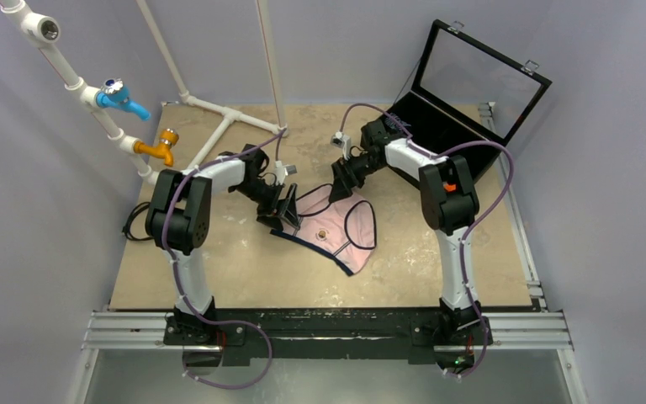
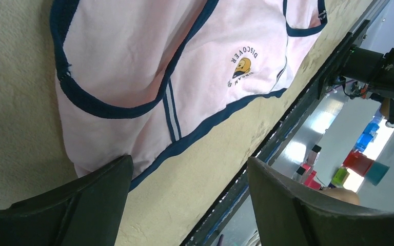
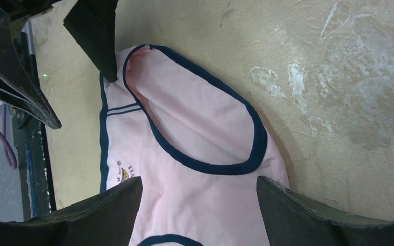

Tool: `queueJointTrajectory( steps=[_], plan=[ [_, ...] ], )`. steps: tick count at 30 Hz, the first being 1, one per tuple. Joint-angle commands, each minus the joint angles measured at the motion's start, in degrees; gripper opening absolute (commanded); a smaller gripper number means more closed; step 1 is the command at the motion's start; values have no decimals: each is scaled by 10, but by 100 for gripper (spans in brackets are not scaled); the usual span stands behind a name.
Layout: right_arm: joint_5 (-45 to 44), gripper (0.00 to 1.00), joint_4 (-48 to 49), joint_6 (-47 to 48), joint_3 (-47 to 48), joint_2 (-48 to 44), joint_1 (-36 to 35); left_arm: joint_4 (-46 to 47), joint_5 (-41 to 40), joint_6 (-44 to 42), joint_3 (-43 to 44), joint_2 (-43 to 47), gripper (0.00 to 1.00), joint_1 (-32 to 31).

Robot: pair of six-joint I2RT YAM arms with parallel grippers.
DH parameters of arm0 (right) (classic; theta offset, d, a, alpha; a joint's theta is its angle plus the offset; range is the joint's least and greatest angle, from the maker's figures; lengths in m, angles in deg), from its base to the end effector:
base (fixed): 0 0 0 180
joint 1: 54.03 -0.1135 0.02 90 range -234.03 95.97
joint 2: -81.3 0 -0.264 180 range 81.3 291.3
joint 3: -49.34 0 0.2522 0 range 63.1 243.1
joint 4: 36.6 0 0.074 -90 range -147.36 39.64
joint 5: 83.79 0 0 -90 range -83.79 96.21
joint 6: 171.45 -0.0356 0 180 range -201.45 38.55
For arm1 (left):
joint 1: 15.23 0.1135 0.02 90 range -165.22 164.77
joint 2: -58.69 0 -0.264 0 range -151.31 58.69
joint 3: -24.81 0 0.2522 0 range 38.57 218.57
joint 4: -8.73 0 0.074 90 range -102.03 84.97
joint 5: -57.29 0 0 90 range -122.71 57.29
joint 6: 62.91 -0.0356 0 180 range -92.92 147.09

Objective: Roll the underwear
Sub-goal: Flatten out the underwear at the center of the board, then fold the underwear at the center of the board.

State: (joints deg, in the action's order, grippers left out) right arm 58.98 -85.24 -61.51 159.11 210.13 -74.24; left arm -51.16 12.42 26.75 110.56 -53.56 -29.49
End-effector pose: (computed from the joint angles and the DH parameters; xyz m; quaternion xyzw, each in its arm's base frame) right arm 0.4220 0.1856 0.1484 -0.3824 0.7960 0.4364 0.1722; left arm 0.3348 -0.1111 0.1464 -0.1293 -0.9140 0.3842 0.0176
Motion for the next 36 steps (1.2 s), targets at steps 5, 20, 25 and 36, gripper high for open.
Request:
queueJointTrajectory(
  steps=[5,20,25,36],
  plan=[
    [1,85,-151,113,48,-43,-1,-14,35,-28,22,32,82,3],
    [-188,85,-61,44,-174,-324,4,18,-11,-56,19,180,84,-45],
    [-229,86,-8,17,-246,-393,34,32,-146,-89,8,247,82,-171],
    [-198,88,61,-27,-338,-469,159,24,-350,-122,101,174,80,-433]
  ],
)
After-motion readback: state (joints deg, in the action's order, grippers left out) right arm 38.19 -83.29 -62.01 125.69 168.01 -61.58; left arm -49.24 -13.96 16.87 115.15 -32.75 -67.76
